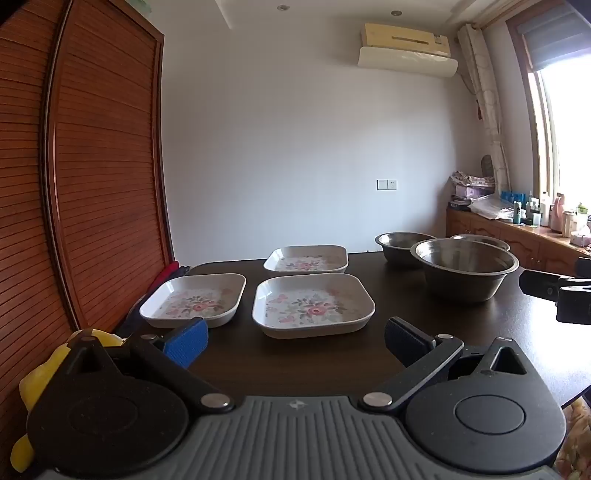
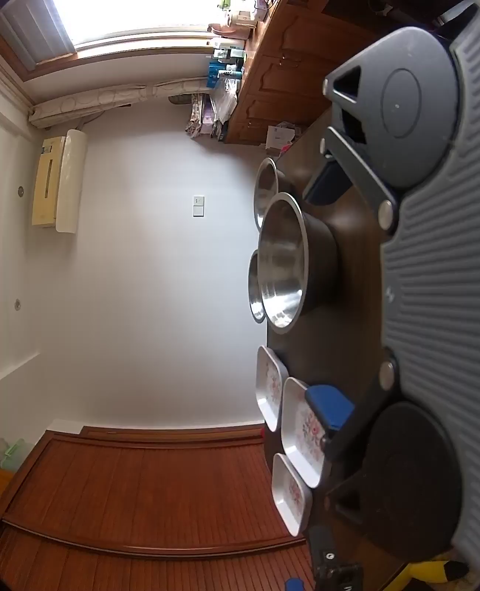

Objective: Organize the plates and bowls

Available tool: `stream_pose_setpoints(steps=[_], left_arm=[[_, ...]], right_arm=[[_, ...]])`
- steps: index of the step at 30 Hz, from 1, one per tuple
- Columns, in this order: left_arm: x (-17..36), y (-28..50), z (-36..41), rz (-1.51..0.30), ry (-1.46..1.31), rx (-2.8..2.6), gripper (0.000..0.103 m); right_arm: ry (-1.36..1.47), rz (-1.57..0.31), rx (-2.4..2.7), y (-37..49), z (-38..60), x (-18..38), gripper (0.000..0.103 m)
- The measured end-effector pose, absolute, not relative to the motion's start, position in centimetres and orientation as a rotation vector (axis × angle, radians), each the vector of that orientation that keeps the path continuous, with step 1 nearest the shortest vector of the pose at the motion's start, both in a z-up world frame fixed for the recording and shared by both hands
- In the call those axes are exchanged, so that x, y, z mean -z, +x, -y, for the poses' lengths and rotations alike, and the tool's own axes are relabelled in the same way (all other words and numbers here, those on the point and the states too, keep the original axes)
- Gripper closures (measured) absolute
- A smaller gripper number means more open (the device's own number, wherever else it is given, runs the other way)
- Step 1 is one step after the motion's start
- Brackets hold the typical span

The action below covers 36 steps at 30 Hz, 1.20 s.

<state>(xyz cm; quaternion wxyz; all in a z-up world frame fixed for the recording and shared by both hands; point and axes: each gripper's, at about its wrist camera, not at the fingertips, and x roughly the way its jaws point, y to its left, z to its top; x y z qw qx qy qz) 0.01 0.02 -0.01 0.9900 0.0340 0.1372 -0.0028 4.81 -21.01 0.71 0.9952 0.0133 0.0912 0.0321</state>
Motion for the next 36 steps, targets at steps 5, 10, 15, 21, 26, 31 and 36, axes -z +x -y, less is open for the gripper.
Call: stream_pose_setpoints(steps=[5, 10, 15, 21, 26, 31, 36], left_arm=[[0.02, 0.03, 0.08, -0.274, 0.072, 0.004, 0.000], [0.01, -0.01, 0.01, -0.272, 0.069, 0.005, 0.000], [0.06, -0.06, 0.42, -0.270, 0.067, 0.005, 0.000], [-0.15, -0.23, -0.03, -0.267, 0.067, 0.003, 0.000], [-0.18, -0.01, -0.24, -0.267, 0.067, 0.004, 0.000], [-0.17, -0.07, -0.20, -0.265, 0.068, 0.004, 0.000], [-0.18, -0.03, -0.25, -0.266, 0.068, 0.004, 0.000]], right_arm=[[0.026, -0.182, -0.063, 4.79, 21.09, -0.67, 0.000], [0.025, -0.183, -0.062, 4.80, 20.96, -0.79, 0.000], [0.026, -0.181, -0.061, 4.71, 21.34, -0.64, 0.000], [0.026, -0.181, -0.063, 4.77, 21.32, -0.71, 0.000], [0.025, -0.178, -0.063, 4.68, 21.38, -0.72, 0.000], [0.023, -0.177, -0.062, 4.65, 21.40, -0.74, 0.000], [0.023, -0.176, -0.061, 4.62, 21.49, -0.72, 0.000]])
